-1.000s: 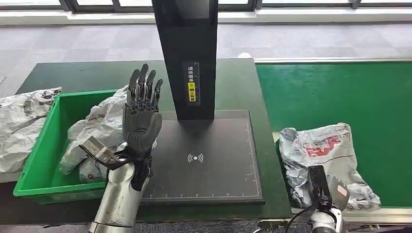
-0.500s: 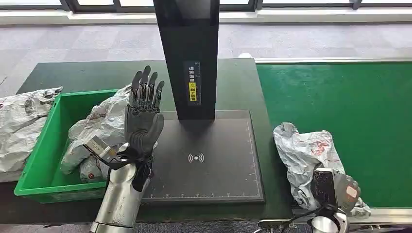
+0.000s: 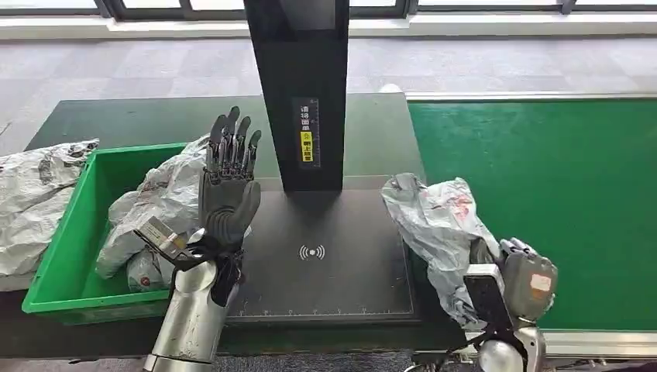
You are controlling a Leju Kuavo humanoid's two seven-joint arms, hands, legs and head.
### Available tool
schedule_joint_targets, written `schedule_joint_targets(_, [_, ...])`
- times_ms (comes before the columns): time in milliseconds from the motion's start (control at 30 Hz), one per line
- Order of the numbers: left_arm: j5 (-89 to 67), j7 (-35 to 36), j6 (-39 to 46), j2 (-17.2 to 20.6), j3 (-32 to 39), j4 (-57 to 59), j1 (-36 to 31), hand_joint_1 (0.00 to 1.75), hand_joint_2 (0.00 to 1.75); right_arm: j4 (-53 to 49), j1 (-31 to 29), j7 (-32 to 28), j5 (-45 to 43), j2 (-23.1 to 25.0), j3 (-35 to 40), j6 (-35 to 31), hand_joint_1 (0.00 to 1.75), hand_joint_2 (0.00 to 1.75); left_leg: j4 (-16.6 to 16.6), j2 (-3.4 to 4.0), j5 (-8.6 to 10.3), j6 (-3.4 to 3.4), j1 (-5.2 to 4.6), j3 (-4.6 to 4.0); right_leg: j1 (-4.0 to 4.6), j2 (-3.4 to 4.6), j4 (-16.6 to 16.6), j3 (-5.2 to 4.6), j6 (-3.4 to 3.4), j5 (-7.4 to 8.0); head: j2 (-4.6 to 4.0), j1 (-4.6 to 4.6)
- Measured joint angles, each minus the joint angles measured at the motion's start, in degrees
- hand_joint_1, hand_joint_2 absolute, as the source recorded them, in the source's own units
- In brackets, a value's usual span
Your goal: Moved the parcel from conveyor to table for the left to box.
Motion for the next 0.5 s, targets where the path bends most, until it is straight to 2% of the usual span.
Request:
schedule_joint_targets(133, [-0.1, 0.0, 0.0, 0.0, 0.0, 0.0, 0.0, 0.0, 1.75, -0.8, 0.4, 0.3, -0.9, 0.0, 2.6, 2.1, 1.75, 0.0, 0.0, -0.01, 0.0, 0.0, -0.01, 0.0, -0.01, -0.01, 0.0, 0.01, 0.01, 0.01, 0.0, 0.0])
schedule_joint_targets(500, [-0.8, 0.0, 0.5, 0.0, 0.1, 0.1, 0.0, 0.0, 1.75, -0.8, 0.5, 1.6, 5.4, 0.0, 7.4, 3.7, 1.75, 0.0, 0.0, -0.01, 0.0, -0.01, -0.01, 0.0, 0.02, 0.0, 0.0, -0.02, 0.0, 0.01, 0.0, 0.0])
